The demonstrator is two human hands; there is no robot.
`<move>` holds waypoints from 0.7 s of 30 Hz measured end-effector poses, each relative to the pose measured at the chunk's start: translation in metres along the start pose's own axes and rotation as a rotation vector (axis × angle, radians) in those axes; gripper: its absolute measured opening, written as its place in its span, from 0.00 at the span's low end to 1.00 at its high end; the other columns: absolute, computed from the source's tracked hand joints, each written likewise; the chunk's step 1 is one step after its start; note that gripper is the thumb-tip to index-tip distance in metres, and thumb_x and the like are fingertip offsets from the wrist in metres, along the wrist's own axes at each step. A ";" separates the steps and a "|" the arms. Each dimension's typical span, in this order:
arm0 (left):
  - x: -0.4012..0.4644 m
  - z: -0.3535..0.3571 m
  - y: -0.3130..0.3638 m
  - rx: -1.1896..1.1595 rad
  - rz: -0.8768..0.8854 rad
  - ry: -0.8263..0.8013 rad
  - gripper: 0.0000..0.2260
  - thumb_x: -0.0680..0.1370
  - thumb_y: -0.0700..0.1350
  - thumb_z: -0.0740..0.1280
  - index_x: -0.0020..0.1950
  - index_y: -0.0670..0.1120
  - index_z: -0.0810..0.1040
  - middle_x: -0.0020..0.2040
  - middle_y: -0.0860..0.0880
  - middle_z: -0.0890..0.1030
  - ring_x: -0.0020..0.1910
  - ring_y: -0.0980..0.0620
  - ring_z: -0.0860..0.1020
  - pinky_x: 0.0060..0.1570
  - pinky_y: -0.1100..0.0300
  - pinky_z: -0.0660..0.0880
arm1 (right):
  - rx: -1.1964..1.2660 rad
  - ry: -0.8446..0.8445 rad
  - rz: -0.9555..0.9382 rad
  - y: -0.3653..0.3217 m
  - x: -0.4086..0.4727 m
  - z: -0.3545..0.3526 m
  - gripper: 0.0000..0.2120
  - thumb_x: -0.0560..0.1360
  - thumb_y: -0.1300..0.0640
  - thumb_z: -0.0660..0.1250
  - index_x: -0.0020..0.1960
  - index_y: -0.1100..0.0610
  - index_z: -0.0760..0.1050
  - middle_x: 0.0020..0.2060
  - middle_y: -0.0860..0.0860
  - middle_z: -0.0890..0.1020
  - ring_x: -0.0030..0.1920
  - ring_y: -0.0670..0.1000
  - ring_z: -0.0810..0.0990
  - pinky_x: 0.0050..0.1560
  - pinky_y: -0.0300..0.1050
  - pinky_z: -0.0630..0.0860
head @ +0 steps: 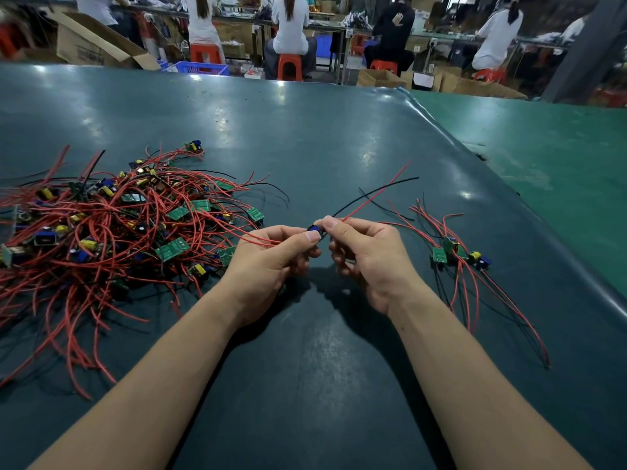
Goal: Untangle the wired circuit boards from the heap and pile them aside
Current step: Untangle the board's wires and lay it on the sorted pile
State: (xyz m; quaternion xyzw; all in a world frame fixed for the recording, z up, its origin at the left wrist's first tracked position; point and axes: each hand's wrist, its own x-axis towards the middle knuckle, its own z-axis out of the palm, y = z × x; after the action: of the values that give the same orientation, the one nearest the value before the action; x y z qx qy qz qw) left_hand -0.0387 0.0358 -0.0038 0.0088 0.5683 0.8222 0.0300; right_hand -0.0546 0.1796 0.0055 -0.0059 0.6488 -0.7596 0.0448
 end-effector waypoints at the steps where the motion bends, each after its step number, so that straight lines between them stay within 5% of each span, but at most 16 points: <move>1: 0.000 0.001 0.000 0.003 0.005 0.003 0.06 0.67 0.41 0.71 0.41 0.40 0.79 0.32 0.45 0.80 0.30 0.52 0.71 0.32 0.65 0.68 | 0.006 0.031 -0.010 0.000 0.001 -0.001 0.08 0.75 0.58 0.71 0.38 0.56 0.84 0.25 0.48 0.74 0.24 0.45 0.69 0.23 0.35 0.64; 12: -0.002 0.002 0.002 0.033 0.085 0.016 0.04 0.70 0.38 0.71 0.37 0.41 0.77 0.30 0.46 0.78 0.27 0.52 0.68 0.30 0.64 0.67 | 0.279 0.448 -0.111 -0.007 0.015 -0.020 0.10 0.77 0.60 0.70 0.37 0.59 0.81 0.24 0.46 0.75 0.23 0.42 0.67 0.21 0.33 0.62; 17: 0.002 -0.003 0.000 0.023 0.169 0.080 0.16 0.76 0.34 0.68 0.30 0.49 0.80 0.30 0.48 0.78 0.28 0.52 0.69 0.31 0.64 0.68 | 0.304 0.561 -0.174 -0.010 0.014 -0.025 0.11 0.78 0.59 0.69 0.37 0.59 0.81 0.23 0.46 0.73 0.22 0.42 0.66 0.21 0.34 0.62; 21: 0.004 -0.005 -0.001 0.011 0.268 0.161 0.09 0.75 0.36 0.71 0.38 0.48 0.80 0.31 0.49 0.79 0.28 0.53 0.69 0.32 0.65 0.68 | 0.259 0.563 -0.147 -0.008 0.014 -0.023 0.11 0.77 0.58 0.70 0.36 0.58 0.81 0.23 0.46 0.73 0.22 0.43 0.67 0.21 0.35 0.62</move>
State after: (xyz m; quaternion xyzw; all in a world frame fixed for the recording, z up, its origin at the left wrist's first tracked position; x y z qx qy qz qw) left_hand -0.0431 0.0312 -0.0063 0.0190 0.5670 0.8139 -0.1259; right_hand -0.0706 0.2029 0.0093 0.1633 0.5315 -0.8089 -0.1913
